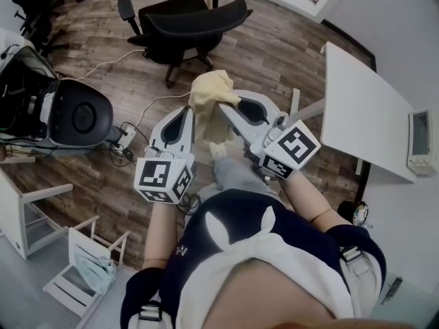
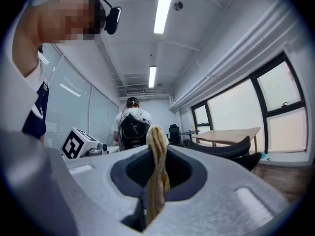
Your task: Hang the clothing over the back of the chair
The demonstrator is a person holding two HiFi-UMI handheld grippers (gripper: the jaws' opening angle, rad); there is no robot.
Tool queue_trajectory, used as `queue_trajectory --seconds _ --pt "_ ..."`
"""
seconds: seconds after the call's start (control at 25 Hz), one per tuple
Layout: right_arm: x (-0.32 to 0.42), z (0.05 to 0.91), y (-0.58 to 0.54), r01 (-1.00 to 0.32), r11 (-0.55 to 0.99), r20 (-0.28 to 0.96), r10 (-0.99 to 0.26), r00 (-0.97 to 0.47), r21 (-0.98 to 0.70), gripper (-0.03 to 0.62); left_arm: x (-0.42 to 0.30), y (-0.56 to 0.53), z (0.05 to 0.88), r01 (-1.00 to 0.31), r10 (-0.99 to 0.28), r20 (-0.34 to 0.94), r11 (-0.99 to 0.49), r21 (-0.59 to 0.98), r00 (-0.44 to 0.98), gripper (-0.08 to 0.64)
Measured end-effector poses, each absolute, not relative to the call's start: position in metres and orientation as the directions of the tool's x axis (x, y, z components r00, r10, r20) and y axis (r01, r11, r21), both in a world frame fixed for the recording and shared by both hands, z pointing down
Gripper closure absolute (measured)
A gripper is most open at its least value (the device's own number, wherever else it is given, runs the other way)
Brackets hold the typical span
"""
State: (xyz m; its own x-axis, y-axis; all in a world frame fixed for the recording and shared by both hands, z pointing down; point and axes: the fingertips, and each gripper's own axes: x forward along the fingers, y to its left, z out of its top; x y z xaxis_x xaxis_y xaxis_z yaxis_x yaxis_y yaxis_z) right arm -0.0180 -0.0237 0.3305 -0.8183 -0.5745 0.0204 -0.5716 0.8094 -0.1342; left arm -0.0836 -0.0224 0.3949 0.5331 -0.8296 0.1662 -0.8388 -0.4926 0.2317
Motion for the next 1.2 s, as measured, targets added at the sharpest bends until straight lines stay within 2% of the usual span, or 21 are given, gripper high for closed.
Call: queue_trajectory --seconds 1.2 --pt "-0.005 0.261 -0.151 -0.516 0.856 -0.136 -0.51 -0.85 0.015 0.554 -0.077 -0.13 0.382 -0.885 -0.875 0.179 -0.41 0.222 0.45 0.554"
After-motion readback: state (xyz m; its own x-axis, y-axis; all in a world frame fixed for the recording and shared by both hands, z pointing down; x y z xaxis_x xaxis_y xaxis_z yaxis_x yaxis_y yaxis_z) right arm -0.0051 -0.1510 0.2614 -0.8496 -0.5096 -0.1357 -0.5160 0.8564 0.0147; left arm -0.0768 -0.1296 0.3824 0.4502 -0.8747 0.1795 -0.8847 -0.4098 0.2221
